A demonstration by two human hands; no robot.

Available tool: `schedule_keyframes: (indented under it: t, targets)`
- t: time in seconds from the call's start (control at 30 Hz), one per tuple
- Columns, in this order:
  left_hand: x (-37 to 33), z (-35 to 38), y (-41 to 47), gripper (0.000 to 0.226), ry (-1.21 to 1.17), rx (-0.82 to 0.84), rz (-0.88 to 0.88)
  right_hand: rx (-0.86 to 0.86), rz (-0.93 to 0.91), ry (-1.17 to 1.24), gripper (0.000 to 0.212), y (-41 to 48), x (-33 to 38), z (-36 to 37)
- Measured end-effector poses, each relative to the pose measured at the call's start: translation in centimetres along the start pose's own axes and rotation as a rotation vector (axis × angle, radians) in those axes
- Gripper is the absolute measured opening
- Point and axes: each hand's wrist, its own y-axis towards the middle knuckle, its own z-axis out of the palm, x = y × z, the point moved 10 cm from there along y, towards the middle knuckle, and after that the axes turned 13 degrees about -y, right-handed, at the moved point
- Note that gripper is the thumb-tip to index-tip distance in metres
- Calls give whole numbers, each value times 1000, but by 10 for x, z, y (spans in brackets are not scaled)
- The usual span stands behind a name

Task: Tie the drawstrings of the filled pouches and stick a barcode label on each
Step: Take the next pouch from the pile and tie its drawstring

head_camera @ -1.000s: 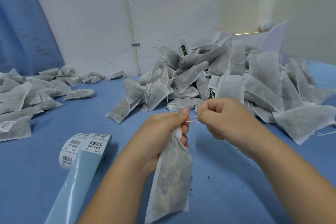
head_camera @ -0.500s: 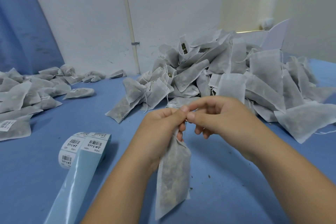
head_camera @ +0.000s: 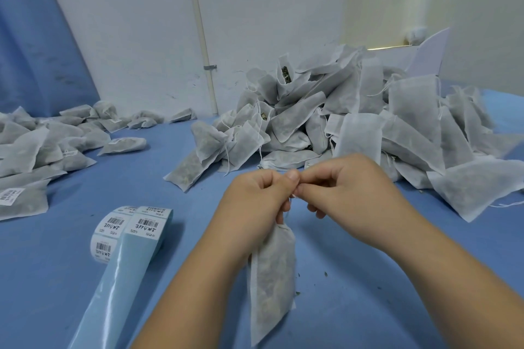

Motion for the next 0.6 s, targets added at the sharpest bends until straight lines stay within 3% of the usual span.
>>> schedule_keyframes:
  t: [0.2, 0.6]
  targets:
    - [-1, -1, 0, 41, -15, 19, -11, 88, 86, 207, 17, 1, -8, 6]
    - [-7, 1, 0, 36, 12, 24, 49, 481, 460, 794, 9, -10, -32, 48]
